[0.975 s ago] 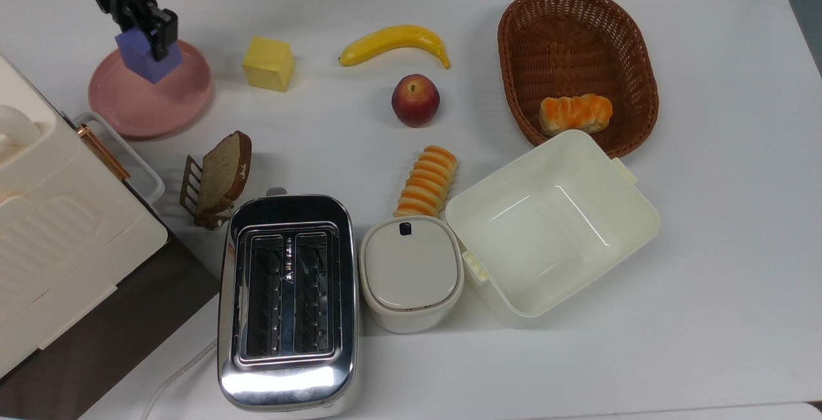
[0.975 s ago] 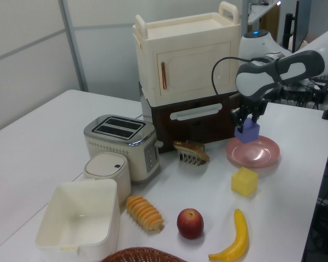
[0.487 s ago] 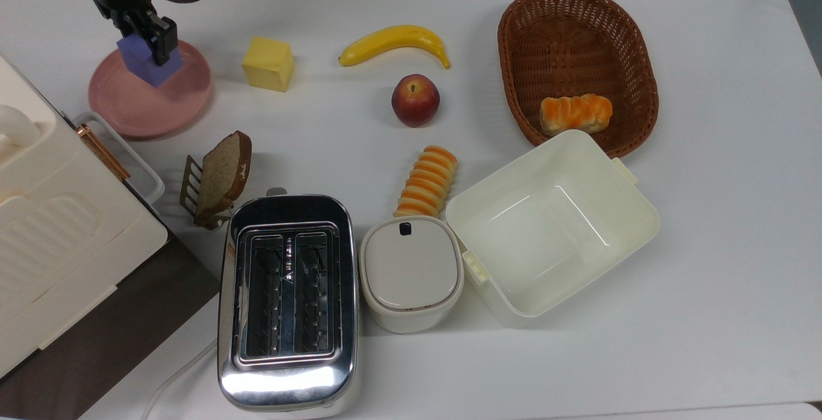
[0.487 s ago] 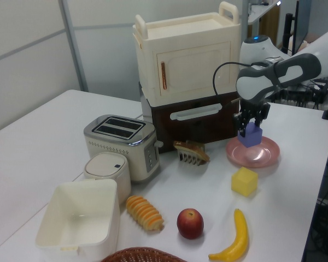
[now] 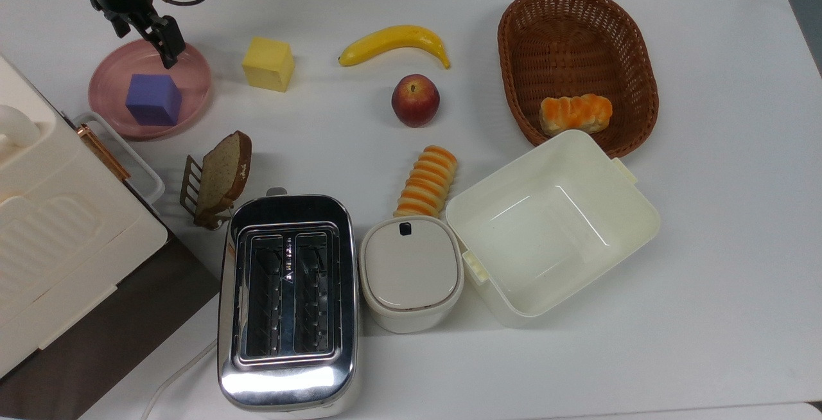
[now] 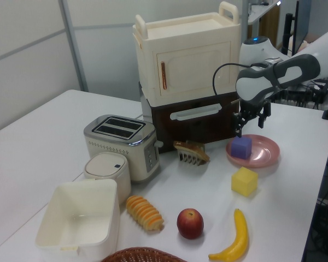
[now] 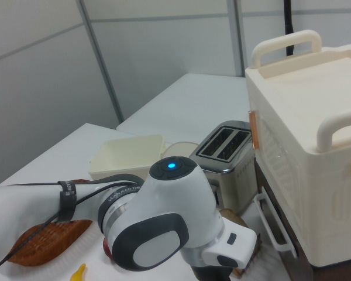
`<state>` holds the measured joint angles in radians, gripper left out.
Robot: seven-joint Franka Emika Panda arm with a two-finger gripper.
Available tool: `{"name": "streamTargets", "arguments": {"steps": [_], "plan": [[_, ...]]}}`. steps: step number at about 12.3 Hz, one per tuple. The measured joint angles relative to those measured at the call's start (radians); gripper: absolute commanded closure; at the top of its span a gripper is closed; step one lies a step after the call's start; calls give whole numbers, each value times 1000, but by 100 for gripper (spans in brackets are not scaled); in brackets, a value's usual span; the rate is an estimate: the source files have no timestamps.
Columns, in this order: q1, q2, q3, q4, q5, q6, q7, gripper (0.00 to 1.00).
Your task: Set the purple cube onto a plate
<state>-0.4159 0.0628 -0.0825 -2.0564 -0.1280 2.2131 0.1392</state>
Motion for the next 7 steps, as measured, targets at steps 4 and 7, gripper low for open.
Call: {"name": "streamTargets", "arguments": {"steps": [4,7], "plan": [[15,-15,6,24,0,-10,2,0],[94,-82,16,188,0,-233,3,0]]}}
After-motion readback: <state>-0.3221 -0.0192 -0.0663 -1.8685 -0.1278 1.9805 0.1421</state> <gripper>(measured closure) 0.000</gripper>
